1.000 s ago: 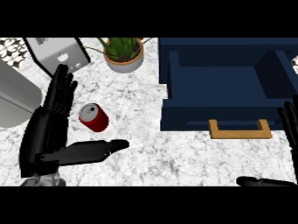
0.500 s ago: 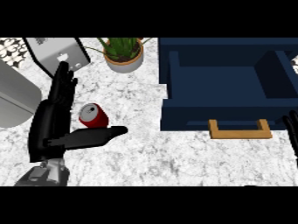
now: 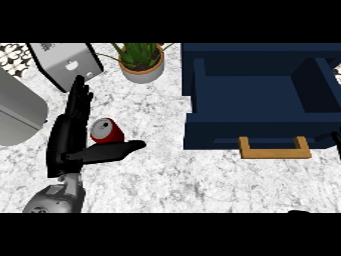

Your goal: Pick up the can, place it into the drawer and close the drawer

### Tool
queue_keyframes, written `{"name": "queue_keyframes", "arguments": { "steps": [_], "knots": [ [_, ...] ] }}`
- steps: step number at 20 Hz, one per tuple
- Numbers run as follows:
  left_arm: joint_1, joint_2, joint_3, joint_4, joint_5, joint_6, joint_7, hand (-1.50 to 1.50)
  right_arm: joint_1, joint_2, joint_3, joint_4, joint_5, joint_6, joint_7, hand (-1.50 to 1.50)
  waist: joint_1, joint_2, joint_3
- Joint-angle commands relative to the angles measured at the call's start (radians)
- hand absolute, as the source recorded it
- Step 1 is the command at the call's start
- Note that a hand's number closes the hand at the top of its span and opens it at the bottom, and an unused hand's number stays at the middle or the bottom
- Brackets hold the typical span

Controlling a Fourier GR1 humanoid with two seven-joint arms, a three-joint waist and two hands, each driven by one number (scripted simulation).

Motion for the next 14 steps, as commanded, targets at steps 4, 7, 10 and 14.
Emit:
{"name": "queue_keyframes", "arguments": {
  "steps": [4, 7, 10, 14],
  "knots": [
    [0.042, -0.006, 0.044, 0.118, 0.038, 0.002, -0.15, -1.5, 0.008, 0.044, 0.041, 0.046, 0.084, -0.007, -0.074, -1.5, 0.001, 0.0, 0.0],
    [0.02, -0.006, 0.039, 0.184, 0.043, 0.031, -0.191, -1.5, 0.043, 0.031, 0.002, 0.027, 0.034, 0.031, -0.081, -1.5, -0.001, 0.0, 0.0],
    [0.015, 0.018, 0.102, 0.226, 0.071, -0.008, -0.223, -1.5, -0.009, -0.019, -0.066, 0.025, -0.048, 0.059, -0.021, -1.5, 0.001, 0.0, 0.0],
    [0.043, 0.008, 0.101, 0.266, 0.079, -0.019, -0.282, -1.5, -0.007, 0.018, -0.031, 0.057, 0.01, 0.044, -0.049, -1.5, 0.001, 0.0, 0.0]
  ]
}}
